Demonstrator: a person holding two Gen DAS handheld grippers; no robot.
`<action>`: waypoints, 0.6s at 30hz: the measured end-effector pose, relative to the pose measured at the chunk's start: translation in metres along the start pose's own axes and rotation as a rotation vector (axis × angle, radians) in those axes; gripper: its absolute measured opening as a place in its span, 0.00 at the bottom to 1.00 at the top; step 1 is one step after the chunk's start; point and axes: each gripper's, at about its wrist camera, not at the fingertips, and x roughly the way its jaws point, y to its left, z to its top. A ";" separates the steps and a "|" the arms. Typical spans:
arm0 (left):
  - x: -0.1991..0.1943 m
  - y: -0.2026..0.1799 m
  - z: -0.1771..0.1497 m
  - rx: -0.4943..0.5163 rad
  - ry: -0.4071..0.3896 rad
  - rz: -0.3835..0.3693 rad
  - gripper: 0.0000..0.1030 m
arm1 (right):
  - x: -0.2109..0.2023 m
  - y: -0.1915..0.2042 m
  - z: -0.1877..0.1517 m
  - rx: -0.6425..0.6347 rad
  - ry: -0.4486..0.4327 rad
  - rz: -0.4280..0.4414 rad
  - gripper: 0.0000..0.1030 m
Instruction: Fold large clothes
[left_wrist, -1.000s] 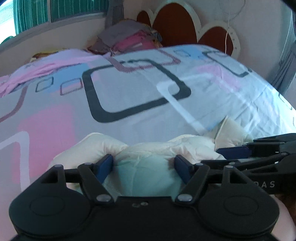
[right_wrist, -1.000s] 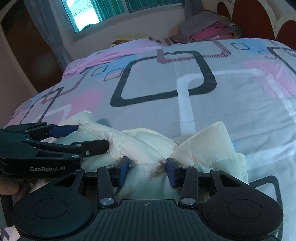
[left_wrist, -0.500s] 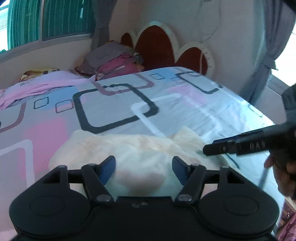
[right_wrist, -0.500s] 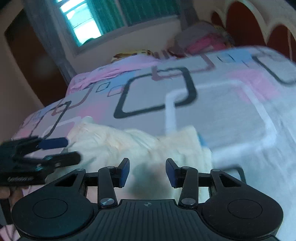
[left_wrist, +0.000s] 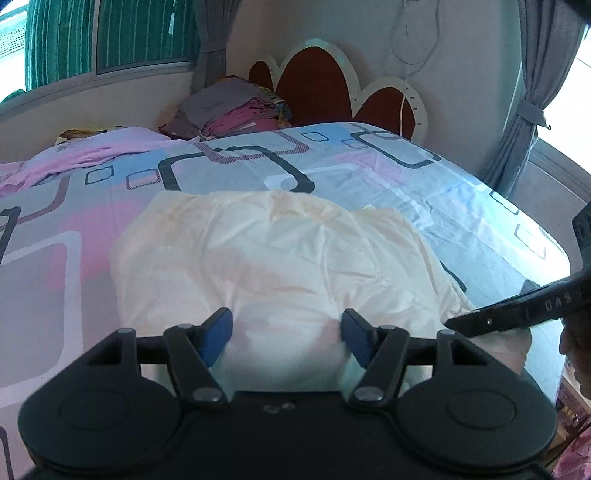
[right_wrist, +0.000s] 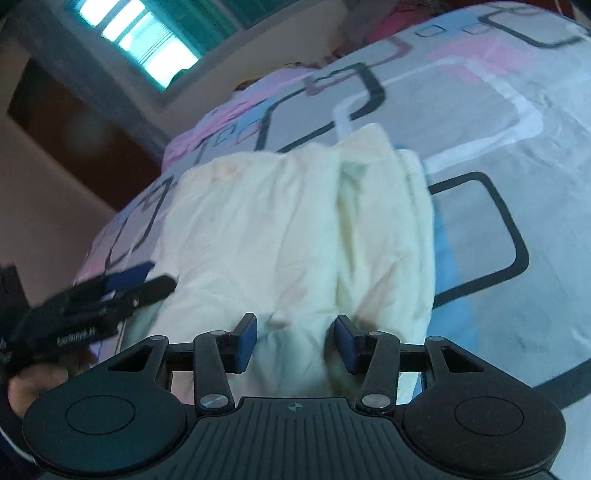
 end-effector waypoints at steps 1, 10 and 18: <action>0.001 0.000 -0.002 0.008 0.010 -0.001 0.63 | 0.001 0.002 -0.004 -0.008 0.007 -0.011 0.45; 0.014 -0.004 -0.024 0.039 0.024 0.037 0.65 | 0.017 0.005 -0.017 -0.069 0.020 -0.061 0.45; -0.057 -0.017 -0.033 -0.023 -0.094 0.006 0.61 | -0.041 0.038 -0.029 -0.181 -0.108 -0.080 0.46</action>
